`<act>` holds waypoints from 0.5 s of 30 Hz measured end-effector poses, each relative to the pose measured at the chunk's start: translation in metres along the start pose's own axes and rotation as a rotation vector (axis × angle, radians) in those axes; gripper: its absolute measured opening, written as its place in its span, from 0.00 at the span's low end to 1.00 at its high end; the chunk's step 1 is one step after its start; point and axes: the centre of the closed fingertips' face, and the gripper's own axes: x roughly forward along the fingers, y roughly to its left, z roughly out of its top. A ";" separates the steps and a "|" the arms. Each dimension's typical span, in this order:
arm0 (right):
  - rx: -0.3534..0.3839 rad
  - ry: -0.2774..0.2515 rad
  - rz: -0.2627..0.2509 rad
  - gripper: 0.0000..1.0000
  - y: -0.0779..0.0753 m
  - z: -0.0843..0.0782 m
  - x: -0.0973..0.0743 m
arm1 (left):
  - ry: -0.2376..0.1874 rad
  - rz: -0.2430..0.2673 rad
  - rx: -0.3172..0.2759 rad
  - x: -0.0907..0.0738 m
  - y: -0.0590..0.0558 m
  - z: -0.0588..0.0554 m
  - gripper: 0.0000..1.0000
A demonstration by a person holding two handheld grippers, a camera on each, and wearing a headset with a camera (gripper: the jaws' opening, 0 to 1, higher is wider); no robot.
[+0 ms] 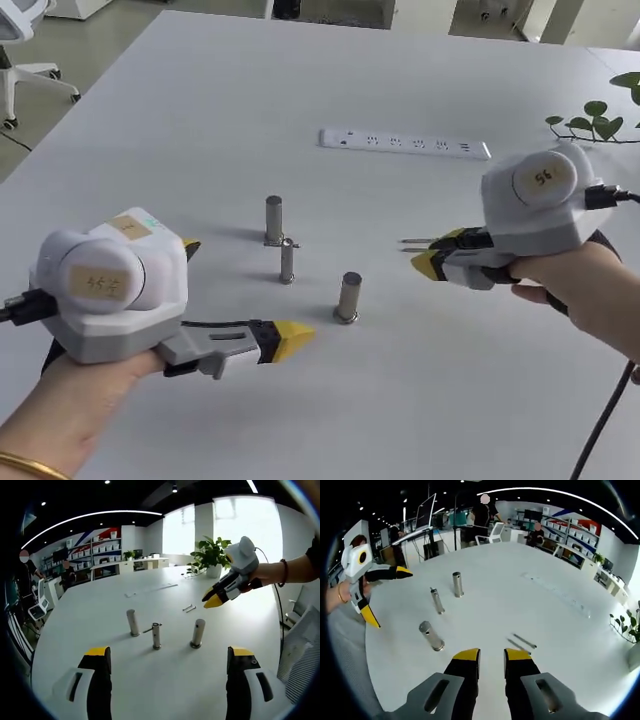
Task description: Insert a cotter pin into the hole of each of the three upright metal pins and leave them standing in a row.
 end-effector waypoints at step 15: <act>-0.147 0.138 0.033 0.12 -0.021 -0.016 0.023 | 0.010 -0.032 -0.001 0.003 -0.009 -0.002 0.95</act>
